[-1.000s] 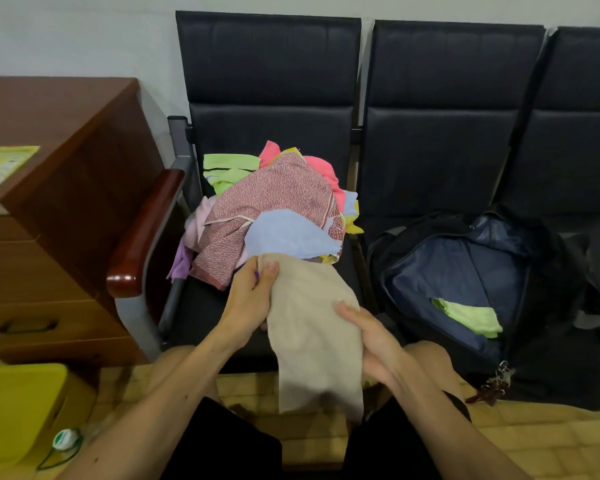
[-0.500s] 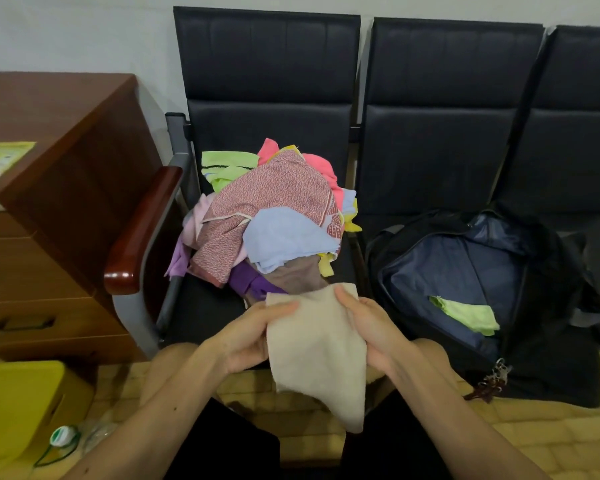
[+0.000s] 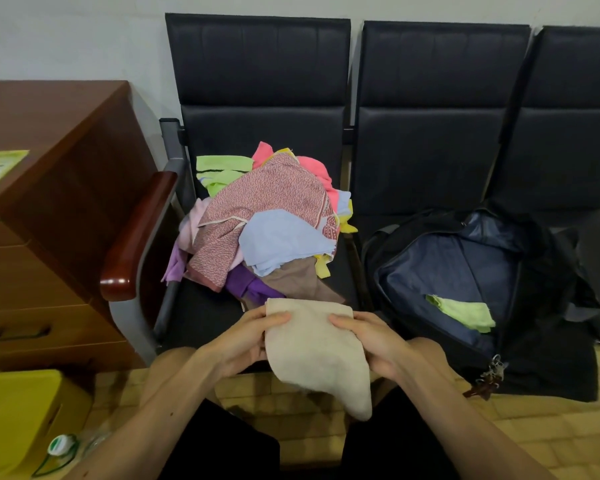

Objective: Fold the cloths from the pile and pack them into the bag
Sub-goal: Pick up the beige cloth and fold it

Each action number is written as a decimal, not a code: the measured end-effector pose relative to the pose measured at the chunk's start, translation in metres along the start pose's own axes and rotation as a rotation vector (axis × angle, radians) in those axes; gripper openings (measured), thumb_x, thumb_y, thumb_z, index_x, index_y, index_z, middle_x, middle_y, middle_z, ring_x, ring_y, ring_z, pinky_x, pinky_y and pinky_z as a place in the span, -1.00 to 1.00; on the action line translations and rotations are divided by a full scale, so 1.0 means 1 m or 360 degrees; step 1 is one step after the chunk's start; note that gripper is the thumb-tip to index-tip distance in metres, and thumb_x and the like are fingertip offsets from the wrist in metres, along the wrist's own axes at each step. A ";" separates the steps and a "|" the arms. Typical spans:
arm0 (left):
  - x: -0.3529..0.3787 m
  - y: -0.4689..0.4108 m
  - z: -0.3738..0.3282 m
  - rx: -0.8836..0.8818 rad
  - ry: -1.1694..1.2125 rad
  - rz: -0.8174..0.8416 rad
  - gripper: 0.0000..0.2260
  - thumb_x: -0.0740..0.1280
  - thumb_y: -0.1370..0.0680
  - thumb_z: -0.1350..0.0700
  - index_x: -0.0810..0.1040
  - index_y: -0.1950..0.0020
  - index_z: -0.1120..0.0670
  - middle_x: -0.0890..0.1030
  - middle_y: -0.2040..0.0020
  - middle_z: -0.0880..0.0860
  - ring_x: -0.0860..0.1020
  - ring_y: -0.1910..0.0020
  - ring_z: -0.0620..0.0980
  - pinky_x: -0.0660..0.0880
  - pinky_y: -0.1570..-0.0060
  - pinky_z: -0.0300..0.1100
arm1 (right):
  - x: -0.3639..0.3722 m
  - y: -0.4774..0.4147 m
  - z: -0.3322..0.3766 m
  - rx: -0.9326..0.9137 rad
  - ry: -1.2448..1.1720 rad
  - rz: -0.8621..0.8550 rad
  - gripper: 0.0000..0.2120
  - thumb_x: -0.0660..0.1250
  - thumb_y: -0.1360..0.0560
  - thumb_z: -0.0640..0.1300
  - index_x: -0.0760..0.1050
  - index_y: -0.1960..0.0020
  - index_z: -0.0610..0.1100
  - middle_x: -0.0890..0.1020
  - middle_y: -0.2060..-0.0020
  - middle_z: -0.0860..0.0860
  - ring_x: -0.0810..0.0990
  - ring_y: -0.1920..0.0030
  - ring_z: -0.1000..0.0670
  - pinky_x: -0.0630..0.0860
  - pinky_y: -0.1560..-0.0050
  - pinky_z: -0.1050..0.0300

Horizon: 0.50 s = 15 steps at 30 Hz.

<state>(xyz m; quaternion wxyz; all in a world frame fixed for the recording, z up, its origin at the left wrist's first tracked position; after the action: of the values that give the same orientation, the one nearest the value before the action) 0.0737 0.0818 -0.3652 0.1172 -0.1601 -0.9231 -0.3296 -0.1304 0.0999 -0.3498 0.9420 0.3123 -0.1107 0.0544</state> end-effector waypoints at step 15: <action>0.025 0.050 -0.111 0.1282 -0.0876 -0.0097 -0.76 0.36 -0.44 0.54 0.69 0.07 0.27 0.69 0.31 -0.18 0.64 0.23 -0.27 0.55 0.21 -0.37 | 0.007 0.056 0.115 -0.1294 0.0744 0.0267 -0.46 0.26 -0.38 -0.63 0.71 0.29 -0.02 0.67 -0.02 -0.05 0.62 -0.11 -0.06 0.58 -0.07 0.09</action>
<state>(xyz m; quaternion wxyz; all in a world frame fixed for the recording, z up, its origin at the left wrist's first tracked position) 0.0816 0.0520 -0.2443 -0.0883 -0.1560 -0.9782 0.1051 -0.1532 0.0754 -0.2264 0.9798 -0.1122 0.0671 0.1514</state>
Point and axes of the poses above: each hand's wrist, its own y-axis away from the middle knuckle, its own x-axis out of the palm, z = x × y, the point moved 4 cm from there along -y, towards the middle knuckle
